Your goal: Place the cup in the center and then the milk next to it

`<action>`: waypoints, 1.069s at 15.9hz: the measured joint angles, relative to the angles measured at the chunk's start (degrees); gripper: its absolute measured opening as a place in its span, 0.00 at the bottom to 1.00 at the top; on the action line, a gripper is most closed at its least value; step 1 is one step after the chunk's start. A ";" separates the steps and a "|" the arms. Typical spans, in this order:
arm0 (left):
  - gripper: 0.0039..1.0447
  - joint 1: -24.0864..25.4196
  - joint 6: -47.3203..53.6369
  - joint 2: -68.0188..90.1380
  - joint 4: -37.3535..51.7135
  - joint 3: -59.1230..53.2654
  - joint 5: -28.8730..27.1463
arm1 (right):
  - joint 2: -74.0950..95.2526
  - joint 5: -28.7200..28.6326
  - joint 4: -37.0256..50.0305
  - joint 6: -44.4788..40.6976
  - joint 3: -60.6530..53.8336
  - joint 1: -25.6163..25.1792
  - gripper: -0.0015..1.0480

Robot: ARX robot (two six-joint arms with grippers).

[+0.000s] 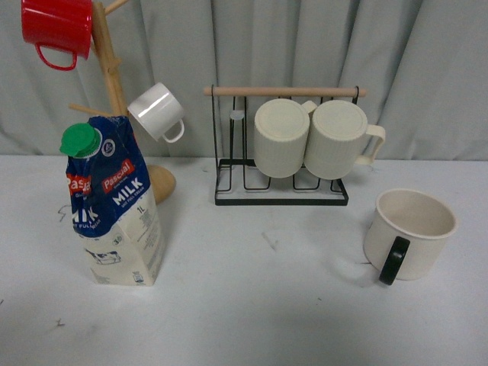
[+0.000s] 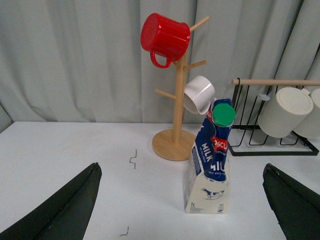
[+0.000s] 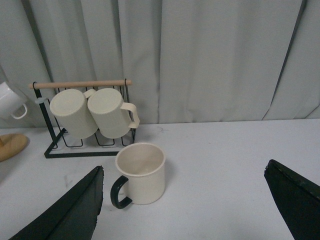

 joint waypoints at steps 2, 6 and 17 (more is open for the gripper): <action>0.94 -0.02 0.00 0.00 0.00 0.00 0.00 | 0.00 0.00 0.00 0.00 0.00 0.00 0.94; 0.94 -0.02 0.00 0.00 0.00 0.00 -0.02 | 0.00 0.00 0.00 0.00 0.00 0.00 0.94; 0.94 0.00 0.00 0.00 0.00 0.00 0.00 | 0.00 0.00 0.00 0.00 0.00 0.00 0.94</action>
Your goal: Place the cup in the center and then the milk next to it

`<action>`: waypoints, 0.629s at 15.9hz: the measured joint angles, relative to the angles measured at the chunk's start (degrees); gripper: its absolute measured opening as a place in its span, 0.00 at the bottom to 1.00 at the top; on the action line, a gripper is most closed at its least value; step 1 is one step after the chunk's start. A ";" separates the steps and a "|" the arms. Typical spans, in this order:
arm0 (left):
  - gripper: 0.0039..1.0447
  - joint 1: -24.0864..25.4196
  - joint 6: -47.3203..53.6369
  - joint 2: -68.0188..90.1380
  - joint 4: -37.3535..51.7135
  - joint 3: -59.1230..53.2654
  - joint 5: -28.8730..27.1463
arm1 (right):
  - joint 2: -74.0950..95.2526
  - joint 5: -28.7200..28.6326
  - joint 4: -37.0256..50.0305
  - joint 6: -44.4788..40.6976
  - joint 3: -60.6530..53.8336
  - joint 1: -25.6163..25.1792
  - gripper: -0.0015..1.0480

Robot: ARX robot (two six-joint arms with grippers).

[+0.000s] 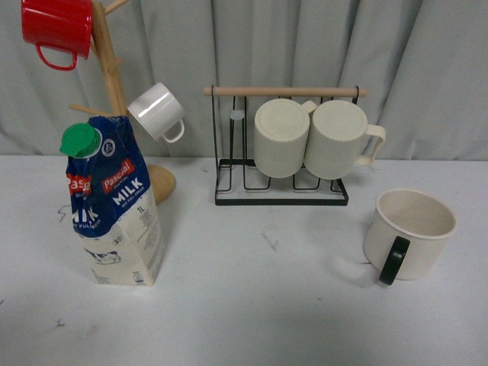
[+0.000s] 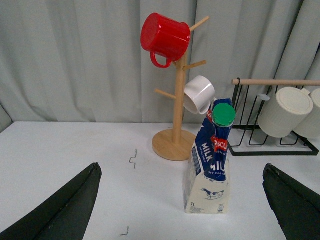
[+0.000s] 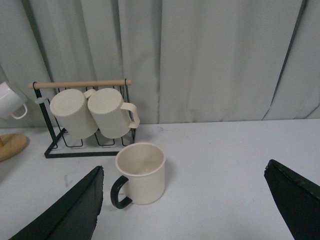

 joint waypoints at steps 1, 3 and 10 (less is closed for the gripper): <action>0.94 -0.02 0.00 0.00 0.00 0.00 0.00 | 0.00 0.00 0.00 0.00 0.00 0.00 0.94; 0.94 0.00 0.00 0.00 0.00 0.00 0.00 | 0.00 0.00 0.00 0.00 0.00 0.00 0.94; 0.94 0.00 0.00 0.00 0.00 0.00 0.00 | 0.00 0.00 0.00 0.00 0.00 0.00 0.94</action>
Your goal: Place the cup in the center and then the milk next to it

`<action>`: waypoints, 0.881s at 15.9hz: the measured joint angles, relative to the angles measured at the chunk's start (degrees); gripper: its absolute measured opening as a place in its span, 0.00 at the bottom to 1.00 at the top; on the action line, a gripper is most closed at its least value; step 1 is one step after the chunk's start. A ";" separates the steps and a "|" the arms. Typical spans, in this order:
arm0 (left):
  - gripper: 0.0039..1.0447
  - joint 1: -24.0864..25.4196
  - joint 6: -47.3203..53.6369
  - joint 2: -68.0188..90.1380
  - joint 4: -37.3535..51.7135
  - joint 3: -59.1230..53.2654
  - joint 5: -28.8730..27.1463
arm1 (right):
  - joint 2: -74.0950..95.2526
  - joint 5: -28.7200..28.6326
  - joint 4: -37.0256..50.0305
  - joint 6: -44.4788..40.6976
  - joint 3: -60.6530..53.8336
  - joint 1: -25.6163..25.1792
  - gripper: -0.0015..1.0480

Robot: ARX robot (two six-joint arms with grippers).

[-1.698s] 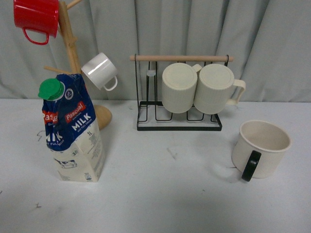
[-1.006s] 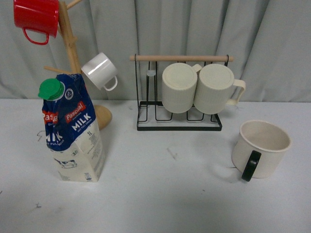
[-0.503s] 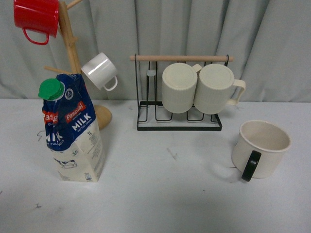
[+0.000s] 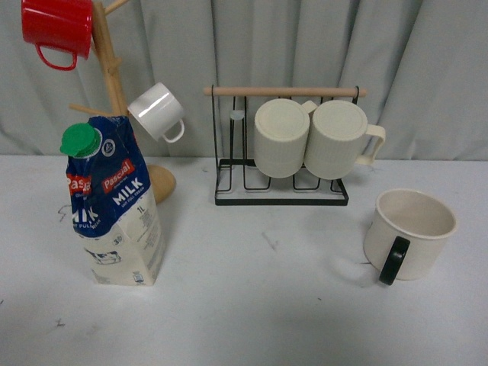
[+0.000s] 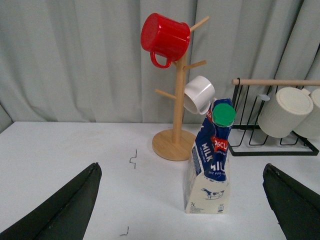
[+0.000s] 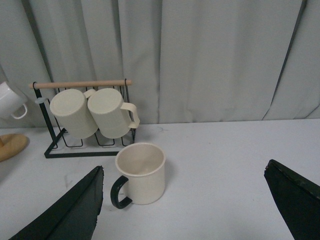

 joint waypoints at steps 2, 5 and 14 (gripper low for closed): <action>0.94 0.00 0.00 0.00 0.00 0.00 0.00 | 0.00 0.00 0.00 0.00 0.00 0.00 0.94; 0.94 -0.02 0.00 0.00 0.00 0.00 0.00 | 0.00 0.00 0.00 0.00 0.00 0.00 0.94; 0.94 -0.02 0.00 0.00 0.00 0.00 0.00 | 0.00 0.00 0.00 0.00 0.00 0.00 0.94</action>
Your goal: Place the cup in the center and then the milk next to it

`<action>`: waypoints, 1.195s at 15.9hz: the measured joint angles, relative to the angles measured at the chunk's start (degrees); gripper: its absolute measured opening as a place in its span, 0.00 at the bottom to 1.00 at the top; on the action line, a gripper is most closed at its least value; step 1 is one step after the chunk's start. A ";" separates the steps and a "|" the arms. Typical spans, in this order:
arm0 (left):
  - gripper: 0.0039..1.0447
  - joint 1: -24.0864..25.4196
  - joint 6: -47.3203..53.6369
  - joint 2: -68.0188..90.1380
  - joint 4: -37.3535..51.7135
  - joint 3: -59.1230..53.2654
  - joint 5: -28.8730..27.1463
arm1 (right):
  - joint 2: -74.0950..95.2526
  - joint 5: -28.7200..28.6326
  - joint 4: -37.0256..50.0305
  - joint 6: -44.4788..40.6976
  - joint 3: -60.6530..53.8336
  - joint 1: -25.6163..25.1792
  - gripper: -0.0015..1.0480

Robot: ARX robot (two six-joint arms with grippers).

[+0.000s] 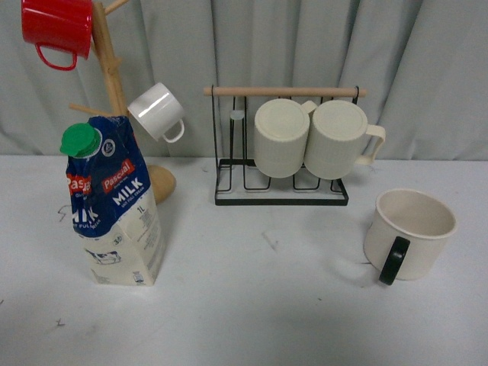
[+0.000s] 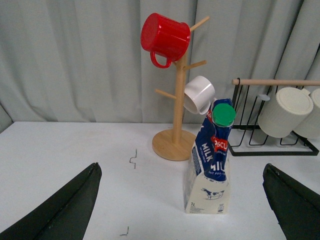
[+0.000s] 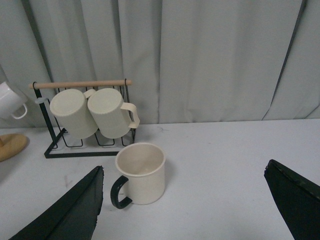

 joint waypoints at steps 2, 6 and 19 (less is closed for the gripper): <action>0.94 0.02 0.00 0.00 0.00 0.00 0.00 | 0.00 0.00 0.00 0.00 0.00 0.00 0.94; 0.94 0.00 0.00 0.00 0.00 0.00 0.00 | 0.00 0.00 0.00 0.00 0.00 0.00 0.94; 0.94 0.02 0.00 0.00 0.00 0.00 0.00 | 0.00 0.00 0.00 0.00 0.00 0.00 0.94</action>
